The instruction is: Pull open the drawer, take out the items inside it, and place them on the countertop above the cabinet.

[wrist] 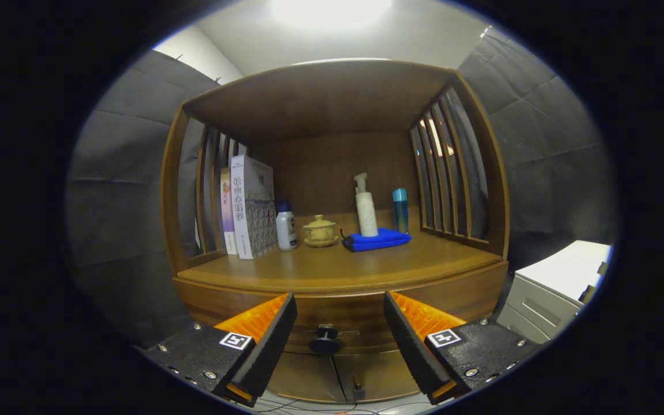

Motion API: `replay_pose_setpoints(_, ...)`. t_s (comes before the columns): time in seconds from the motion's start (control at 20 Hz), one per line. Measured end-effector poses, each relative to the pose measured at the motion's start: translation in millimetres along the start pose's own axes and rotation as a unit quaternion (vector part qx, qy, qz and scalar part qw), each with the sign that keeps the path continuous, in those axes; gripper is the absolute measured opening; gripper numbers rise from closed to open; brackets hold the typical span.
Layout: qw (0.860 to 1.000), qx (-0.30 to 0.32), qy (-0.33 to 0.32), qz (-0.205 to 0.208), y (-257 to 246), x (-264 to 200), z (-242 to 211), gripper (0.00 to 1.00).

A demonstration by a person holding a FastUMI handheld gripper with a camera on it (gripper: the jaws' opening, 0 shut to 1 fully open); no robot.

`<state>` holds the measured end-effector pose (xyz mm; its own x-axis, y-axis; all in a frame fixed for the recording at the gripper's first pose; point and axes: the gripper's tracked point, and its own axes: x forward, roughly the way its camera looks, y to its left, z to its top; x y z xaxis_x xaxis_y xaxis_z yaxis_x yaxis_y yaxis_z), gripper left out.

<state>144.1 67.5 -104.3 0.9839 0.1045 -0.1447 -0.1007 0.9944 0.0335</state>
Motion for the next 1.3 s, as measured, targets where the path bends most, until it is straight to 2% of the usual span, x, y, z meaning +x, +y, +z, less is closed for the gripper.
replay_pose_setpoints(0.45,0.997,0.024,0.077,0.017,11,43,-69,0.94)
replay_pose_setpoints(0.65,0.995,0.028,0.098,0.017,6,49,-88,0.89)
replay_pose_setpoints(0.75,0.996,0.021,0.090,0.018,11,50,-89,0.82)
replay_pose_setpoints(0.85,0.996,0.006,0.087,0.021,17,50,-88,0.67)
replay_pose_setpoints(0.95,0.996,-0.006,0.083,0.010,14,51,-88,0.47)
replay_pose_setpoints(1.0,0.996,-0.002,0.085,0.008,16,50,-90,0.41)
replay_pose_setpoints(1.15,0.995,0.001,0.099,0.006,16,50,-91,0.34)
replay_pose_setpoints(1.3,0.995,-0.009,0.100,0.003,16,44,-92,0.34)
